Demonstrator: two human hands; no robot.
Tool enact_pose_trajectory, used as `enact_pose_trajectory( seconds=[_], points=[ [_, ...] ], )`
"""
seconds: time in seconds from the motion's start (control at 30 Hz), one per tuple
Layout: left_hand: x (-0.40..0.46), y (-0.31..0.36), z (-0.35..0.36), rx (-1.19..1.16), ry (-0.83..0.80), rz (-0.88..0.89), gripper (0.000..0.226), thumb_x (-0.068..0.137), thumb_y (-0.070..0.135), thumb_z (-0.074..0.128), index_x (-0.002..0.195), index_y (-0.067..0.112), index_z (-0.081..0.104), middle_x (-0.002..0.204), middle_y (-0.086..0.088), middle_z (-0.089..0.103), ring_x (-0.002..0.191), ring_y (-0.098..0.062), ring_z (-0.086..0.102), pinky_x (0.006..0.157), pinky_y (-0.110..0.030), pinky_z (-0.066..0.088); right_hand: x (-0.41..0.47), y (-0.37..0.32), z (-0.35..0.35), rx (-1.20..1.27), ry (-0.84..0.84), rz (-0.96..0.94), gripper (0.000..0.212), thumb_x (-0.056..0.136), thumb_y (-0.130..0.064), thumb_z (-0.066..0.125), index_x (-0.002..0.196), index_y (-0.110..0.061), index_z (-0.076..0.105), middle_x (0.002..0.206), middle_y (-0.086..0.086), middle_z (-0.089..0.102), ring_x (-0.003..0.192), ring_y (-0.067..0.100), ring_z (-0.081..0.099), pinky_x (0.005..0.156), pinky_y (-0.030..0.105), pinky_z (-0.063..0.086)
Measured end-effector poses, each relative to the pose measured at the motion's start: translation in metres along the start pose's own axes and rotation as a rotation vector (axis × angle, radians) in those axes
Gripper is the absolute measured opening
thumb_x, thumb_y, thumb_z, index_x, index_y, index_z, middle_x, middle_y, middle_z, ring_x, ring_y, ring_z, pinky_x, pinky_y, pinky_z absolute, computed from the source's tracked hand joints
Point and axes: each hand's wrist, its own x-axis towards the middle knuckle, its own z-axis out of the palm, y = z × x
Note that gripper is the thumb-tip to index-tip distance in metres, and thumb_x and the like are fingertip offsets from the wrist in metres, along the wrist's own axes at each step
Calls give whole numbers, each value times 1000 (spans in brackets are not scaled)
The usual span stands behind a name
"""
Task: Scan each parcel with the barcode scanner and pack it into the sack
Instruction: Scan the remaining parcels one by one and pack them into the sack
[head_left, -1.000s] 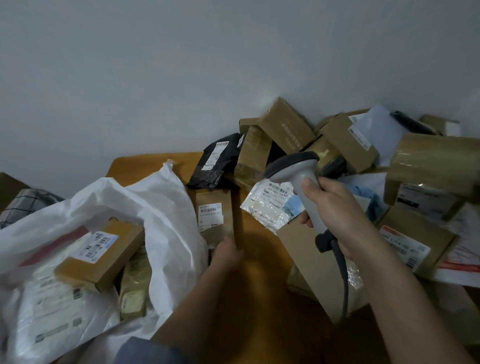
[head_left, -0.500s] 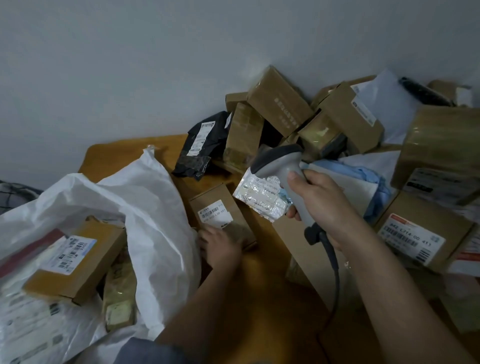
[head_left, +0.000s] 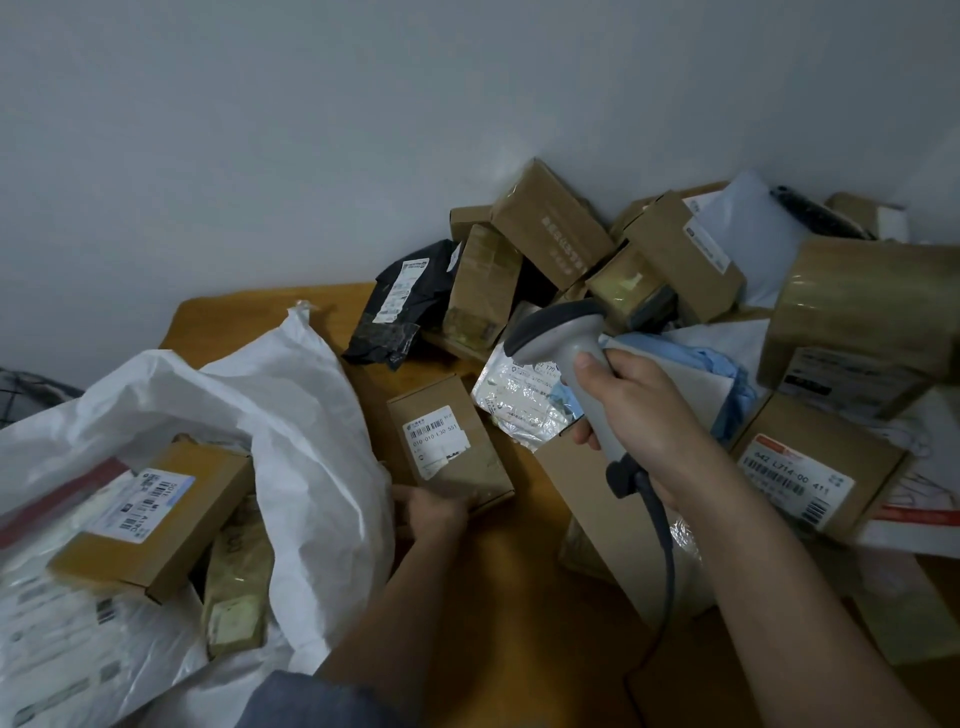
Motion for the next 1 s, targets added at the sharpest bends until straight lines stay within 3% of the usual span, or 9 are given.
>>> enact_pose_trajectory(
  seconds=[0.1, 0.27, 0.43, 0.6, 0.77, 1.0],
  points=[
    [-2, -6, -6, -1, -2, -20, 116, 68, 27, 89, 148, -1, 10, 147, -22, 36, 135, -37, 39, 107, -43, 40, -11, -3, -1, 5, -4, -5, 25, 100, -37, 45, 93, -18, 59, 64, 7, 63, 46, 4, 57, 60, 32, 47],
    [-11, -18, -2, -110, -103, -114, 99, 68, 41, 87, 142, 1, 35, 144, -19, 40, 131, -37, 41, 107, -45, 39, -31, -4, -5, -2, -22, -53, 26, 101, -36, 44, 92, -17, 59, 72, 8, 61, 47, 3, 58, 60, 30, 45],
    [-9, -12, 11, -255, -150, -233, 96, 65, 27, 91, 140, 1, 37, 139, -20, 46, 122, -37, 49, 94, -44, 44, -45, 5, -18, -34, 3, -54, 27, 101, -36, 45, 91, -17, 61, 74, 10, 65, 63, 16, 63, 63, 33, 49],
    [-15, -7, 15, -465, -304, -333, 86, 69, 15, 88, 140, 2, 41, 131, -22, 55, 114, -38, 57, 99, -50, 49, -45, 8, -24, -41, 22, -28, 26, 101, -36, 44, 92, -17, 61, 75, 6, 61, 61, 14, 62, 62, 32, 48],
    [-26, 2, -10, -749, -231, -232, 63, 82, -3, 72, 138, -1, 42, 130, -22, 56, 107, -34, 60, 79, -37, 56, -41, -7, -18, -10, -31, -59, 26, 100, -40, 43, 92, -23, 61, 66, 3, 62, 50, 4, 61, 61, 31, 47],
    [-60, 5, -45, -855, -188, -97, 44, 87, -4, 65, 128, -3, 49, 127, -20, 59, 113, -32, 60, 86, -35, 54, -57, -14, -9, -23, -118, -152, 26, 100, -45, 42, 92, -28, 60, 61, -2, 65, 60, 10, 64, 67, 38, 53]
  ],
)
